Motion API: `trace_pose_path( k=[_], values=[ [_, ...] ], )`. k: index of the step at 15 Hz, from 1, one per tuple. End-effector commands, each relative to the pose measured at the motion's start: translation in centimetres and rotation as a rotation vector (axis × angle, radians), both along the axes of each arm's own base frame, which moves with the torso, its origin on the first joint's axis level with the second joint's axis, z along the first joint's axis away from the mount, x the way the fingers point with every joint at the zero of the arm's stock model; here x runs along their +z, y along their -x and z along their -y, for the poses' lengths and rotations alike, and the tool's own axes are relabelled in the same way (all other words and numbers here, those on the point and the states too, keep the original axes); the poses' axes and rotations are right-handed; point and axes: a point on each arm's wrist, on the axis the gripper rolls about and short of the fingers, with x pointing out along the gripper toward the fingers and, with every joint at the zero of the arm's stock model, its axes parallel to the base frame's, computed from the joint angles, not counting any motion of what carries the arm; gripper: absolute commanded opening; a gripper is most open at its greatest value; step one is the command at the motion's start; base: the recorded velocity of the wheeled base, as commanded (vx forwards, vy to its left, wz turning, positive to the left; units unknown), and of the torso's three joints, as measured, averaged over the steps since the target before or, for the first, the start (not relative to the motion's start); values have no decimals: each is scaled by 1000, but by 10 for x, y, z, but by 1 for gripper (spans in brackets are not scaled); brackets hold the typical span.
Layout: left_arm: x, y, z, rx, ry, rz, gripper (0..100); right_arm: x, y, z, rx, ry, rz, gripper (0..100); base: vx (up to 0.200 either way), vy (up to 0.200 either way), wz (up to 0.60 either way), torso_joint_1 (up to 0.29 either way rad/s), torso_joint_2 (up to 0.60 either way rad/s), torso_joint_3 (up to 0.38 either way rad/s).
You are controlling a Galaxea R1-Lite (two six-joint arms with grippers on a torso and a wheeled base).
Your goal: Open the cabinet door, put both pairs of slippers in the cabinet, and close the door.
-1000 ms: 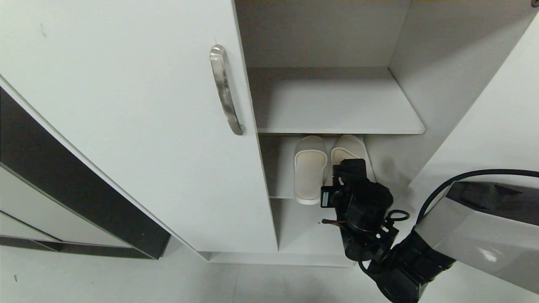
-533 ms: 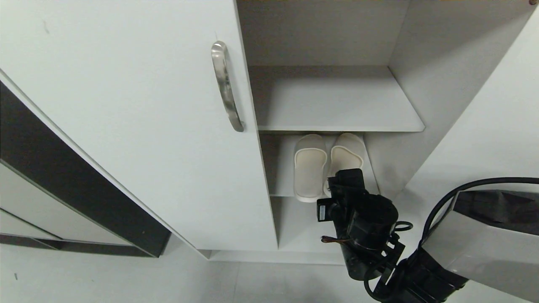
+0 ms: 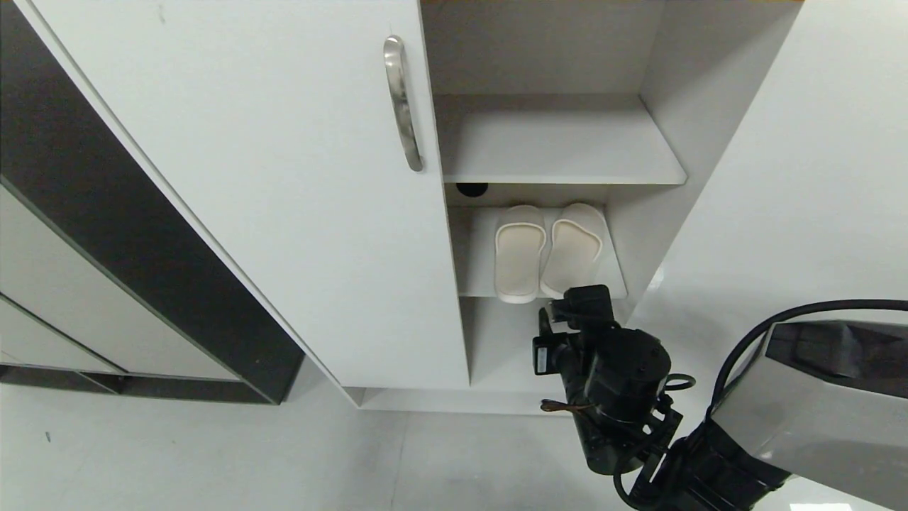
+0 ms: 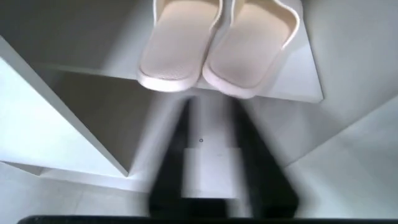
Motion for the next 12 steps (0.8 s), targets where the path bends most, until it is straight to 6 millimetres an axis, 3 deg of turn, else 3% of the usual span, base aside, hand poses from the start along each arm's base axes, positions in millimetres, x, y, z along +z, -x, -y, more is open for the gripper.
trace_pose_path(
  k=[1,12],
  values=[
    [0,0,0,1,0,-2,0,-1,1,0,2,3,-3,100,0,0,0,0,0,0],
    [0,0,0,1,0,-2,0,-2,1,0,2,6,-4,100,0,0,0,0,0,0]
  ],
)
